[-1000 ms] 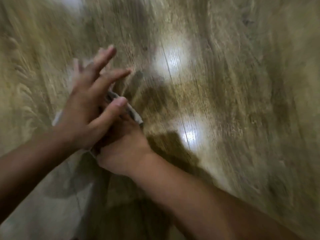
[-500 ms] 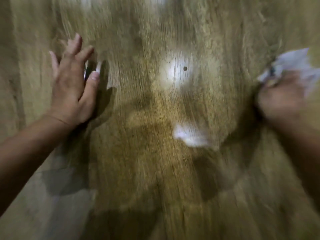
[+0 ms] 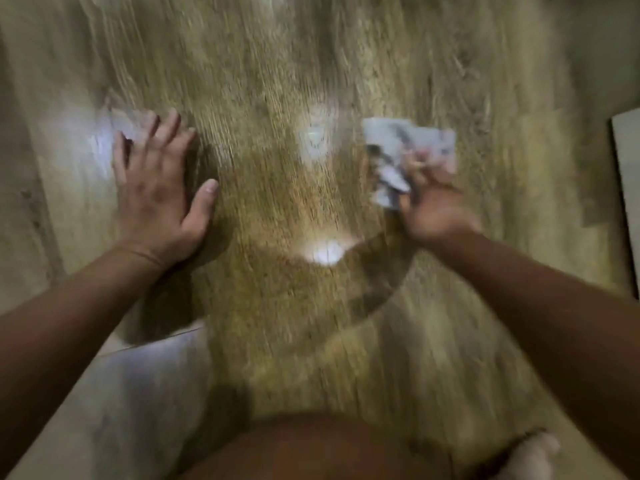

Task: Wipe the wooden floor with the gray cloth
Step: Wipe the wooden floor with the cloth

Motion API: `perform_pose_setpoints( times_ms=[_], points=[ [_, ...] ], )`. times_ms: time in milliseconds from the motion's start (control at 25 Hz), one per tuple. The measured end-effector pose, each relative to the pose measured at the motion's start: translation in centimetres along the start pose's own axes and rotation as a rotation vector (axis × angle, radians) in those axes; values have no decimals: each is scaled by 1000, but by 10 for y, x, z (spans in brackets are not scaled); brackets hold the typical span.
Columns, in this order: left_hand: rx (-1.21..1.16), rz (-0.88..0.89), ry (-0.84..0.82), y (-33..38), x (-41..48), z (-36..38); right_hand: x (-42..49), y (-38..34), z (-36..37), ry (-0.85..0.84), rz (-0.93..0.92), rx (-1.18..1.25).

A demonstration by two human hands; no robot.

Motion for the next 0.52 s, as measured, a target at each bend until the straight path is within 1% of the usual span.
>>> perform_pose_setpoints(
  times_ms=[40,80,120,160,200,240,280,360,400,440,480,520],
  points=[
    [3,-18,-51,5,2,0,-7,61,2,-77,119,14],
    [14,-41,-82,8,1,1,-12,106,7,-166,222,104],
    [26,-42,-112,11,-2,4,-19,143,12,-158,347,237],
    [59,-24,-130,13,-1,5,-23,159,15,-127,463,333],
    [101,9,-143,16,0,9,-24,155,9,-8,525,381],
    [125,54,-134,19,1,10,-21,131,3,71,516,361],
    [139,75,-116,17,0,10,-12,86,0,142,410,289],
    [149,74,-83,12,-1,8,6,-48,-6,205,46,197],
    [139,83,-66,16,-2,6,12,-123,-12,212,-127,178],
    [125,84,-54,21,-2,5,17,-194,-20,157,-315,138],
    [92,77,-45,22,-4,4,24,-251,-29,119,-489,82],
    [78,56,-22,22,-5,-1,34,-278,-43,164,-645,72]
  ],
)
Point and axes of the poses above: each hand's wrist, its own x-axis towards the middle knuckle, its own z-axis out of the palm, y = z × x, the point moved 9 cm from there along x, towards the middle knuckle, and after that the axes turned 11 degrees about -y, right-handed, at the moved point
